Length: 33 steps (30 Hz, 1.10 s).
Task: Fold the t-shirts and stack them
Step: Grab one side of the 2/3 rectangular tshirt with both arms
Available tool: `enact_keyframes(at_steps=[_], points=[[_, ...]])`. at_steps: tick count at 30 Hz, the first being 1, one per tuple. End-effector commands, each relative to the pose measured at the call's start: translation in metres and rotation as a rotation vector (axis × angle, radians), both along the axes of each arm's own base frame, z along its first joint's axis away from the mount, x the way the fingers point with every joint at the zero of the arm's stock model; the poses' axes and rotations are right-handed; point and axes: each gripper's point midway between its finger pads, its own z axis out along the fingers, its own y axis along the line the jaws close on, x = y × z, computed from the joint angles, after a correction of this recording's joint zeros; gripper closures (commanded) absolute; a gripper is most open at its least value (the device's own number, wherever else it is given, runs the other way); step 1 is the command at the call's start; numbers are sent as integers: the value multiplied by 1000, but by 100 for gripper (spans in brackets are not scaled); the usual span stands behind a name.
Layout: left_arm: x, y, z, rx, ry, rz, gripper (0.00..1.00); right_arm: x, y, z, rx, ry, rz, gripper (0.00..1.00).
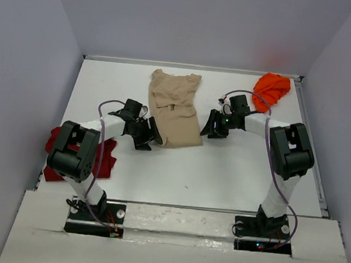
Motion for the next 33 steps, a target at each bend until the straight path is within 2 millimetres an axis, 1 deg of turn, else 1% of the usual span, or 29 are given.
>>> enact_keyframes(at_steps=[1,3,4,6,7,8,9,10,11,13,16,17,19,21,23,25,27,29,30,31,33], points=[[4,3,27,-13,-91,11,25,11,9,12,37,-68,31,44],[6,9,31,14,-97,27,24,12,9,13,39,-69,29,44],[2,12,31,35,-81,35,25,12,9,13,38,-71,31,44],[3,19,36,67,-81,59,32,13,10,14,40,-73,32,44],[0,21,36,75,-66,66,37,12,9,14,39,-70,29,44],[-1,21,39,71,-68,71,44,13,10,15,41,-74,30,44],[-4,19,41,59,-53,72,47,14,10,17,43,-77,30,44],[-4,19,42,56,-54,77,48,14,10,17,43,-78,30,44],[-6,14,44,24,-47,63,48,14,10,18,41,-82,28,44],[-5,15,48,30,-49,72,48,15,10,20,43,-87,30,44],[5,18,54,40,-99,88,46,13,11,21,48,-88,34,44],[4,14,53,17,-95,67,44,13,10,20,48,-86,36,44],[1,7,51,-19,-89,32,41,12,9,17,39,-81,34,44],[0,6,45,-38,-80,21,40,11,8,16,33,-83,32,45],[0,4,41,-54,-71,13,35,12,8,18,31,-91,35,45],[0,2,34,-76,-59,11,35,11,8,21,33,-97,35,45],[-1,4,23,-100,-15,13,35,12,7,22,31,-101,31,45],[2,4,16,-107,-9,15,35,12,7,24,33,-105,33,45],[2,4,8,-103,11,16,35,12,7,23,30,-103,31,45],[1,5,3,-98,24,18,35,12,7,22,29,-102,29,45],[1,4,-4,-98,41,19,38,11,6,21,26,-96,26,45]])
